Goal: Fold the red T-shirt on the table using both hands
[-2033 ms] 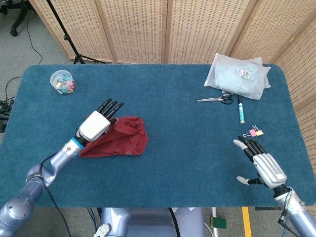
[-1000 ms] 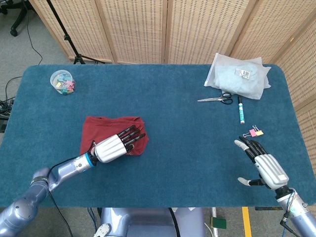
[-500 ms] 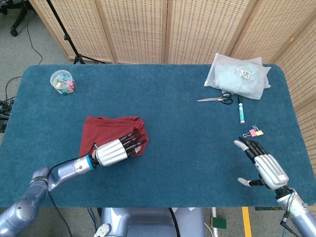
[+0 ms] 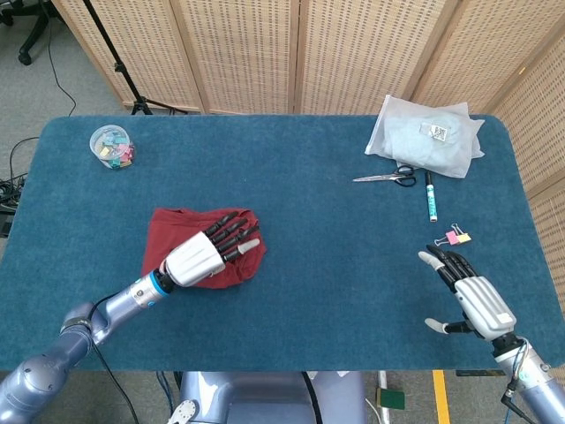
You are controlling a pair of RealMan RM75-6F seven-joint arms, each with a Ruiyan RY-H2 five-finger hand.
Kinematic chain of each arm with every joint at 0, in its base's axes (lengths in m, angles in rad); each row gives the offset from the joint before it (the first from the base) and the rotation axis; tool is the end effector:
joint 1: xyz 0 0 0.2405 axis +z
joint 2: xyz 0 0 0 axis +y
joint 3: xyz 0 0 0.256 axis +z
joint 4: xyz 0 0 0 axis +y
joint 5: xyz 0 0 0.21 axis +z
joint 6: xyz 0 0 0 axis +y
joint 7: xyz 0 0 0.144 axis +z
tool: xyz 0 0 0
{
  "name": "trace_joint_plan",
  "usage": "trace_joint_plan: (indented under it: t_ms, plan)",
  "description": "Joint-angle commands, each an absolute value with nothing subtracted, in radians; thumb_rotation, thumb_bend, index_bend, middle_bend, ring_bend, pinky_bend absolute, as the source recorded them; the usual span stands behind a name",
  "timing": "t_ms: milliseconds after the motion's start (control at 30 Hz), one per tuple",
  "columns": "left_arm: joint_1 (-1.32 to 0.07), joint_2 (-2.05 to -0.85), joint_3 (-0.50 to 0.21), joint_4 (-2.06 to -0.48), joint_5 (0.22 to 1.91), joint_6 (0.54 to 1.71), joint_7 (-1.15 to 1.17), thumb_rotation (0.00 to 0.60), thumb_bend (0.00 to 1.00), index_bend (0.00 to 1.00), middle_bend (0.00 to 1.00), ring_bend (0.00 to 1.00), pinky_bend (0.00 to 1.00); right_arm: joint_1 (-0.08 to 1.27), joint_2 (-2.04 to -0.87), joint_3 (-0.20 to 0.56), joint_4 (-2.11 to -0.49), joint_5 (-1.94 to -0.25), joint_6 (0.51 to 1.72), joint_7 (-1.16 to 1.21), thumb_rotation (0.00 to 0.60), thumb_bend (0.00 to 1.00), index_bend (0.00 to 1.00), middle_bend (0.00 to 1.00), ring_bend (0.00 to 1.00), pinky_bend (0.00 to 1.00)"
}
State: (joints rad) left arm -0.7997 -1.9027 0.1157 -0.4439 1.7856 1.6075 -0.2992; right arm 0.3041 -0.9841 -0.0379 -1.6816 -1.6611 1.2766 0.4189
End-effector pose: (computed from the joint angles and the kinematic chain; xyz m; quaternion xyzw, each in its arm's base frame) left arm -0.1615 0.3474 -0.0228 -0.7839 -0.0365 -0.5423 0.2999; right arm -0.2673 -0.2178 0.1486 0.6569 -0.4818 0.4382 0.3800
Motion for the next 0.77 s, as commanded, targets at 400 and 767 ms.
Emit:
trace_joint_plan:
  t_ms: [400, 767]
  plan:
    - [-0.611, -1.491, -0.009, -1.143, 1.511, 1.524, -0.159, 0.600, 0.00, 0.00, 0.00, 0.00, 0.00, 0.292, -0.982, -0.036, -1.682, -1.678, 1.313, 0.409, 0.600, 0.00, 0.00, 0.00, 0.00, 0.00]
    - [-0.366, -1.167, 0.019, -1.541, 1.339, 1.566, -0.173, 0.600, 0.00, 0.00, 0.00, 0.00, 0.00, 0.240, -1.032, 0.013, -1.654, -1.654, 1.437, 0.226, 0.600, 0.00, 0.00, 0.00, 0.00, 0.00]
